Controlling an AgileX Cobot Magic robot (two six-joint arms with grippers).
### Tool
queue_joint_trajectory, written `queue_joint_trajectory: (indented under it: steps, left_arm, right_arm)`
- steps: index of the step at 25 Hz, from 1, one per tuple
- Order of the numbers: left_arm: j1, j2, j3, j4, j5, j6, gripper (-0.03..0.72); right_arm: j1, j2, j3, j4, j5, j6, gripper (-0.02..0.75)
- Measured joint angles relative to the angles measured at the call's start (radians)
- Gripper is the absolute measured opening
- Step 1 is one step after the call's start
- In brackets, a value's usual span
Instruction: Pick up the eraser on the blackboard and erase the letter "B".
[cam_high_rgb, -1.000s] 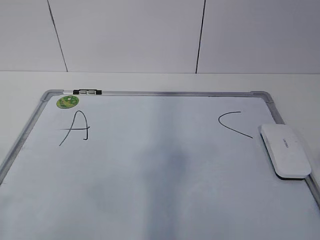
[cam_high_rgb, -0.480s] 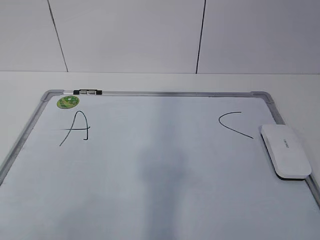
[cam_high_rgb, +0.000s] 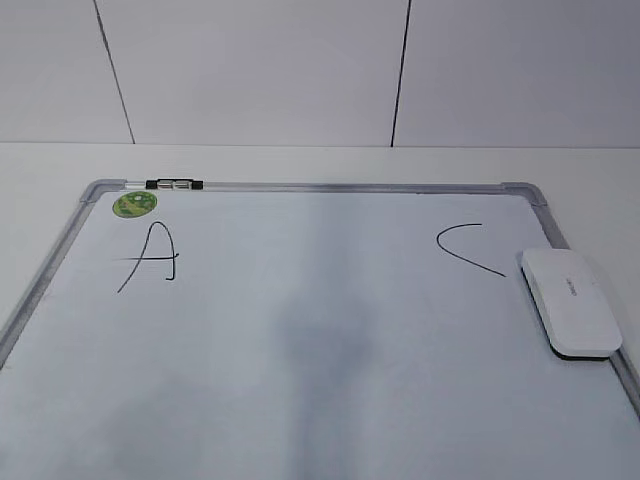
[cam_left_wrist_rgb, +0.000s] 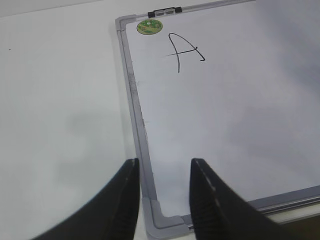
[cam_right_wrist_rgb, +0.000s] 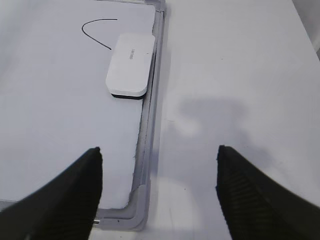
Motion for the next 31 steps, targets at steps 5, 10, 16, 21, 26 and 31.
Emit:
queue_joint_trajectory:
  steps: [5,10,16,21,26,31]
  left_arm:
    - [0.000,0.000,0.001,-0.004,-0.009,0.000,0.253]
    - [0.000,0.000,0.001,-0.011,-0.009,0.000,0.253]
    - [0.000,0.000,0.001,-0.031,-0.009,0.000,0.253]
    - [0.000,0.000,0.001,-0.031,-0.011,0.000,0.253]
    - [0.000,0.000,0.001,-0.033,-0.011,0.000,0.253]
    - [0.000,0.000,0.001,-0.033,-0.011,0.000,0.253]
  right_arm:
    - [0.000,0.000,0.000,0.000,-0.006,0.002,0.560]
    - [0.000,0.000,0.000,0.000,-0.009,0.002,0.560]
    - [0.000,0.000,0.000,0.000,-0.012,0.007,0.560]
    - [0.000,0.000,0.000,0.000,-0.014,0.010,0.560]
    - [0.000,0.000,0.000,0.000,-0.014,0.010,0.560]
    - [0.000,0.000,0.000,0.000,-0.014,0.010,0.560]
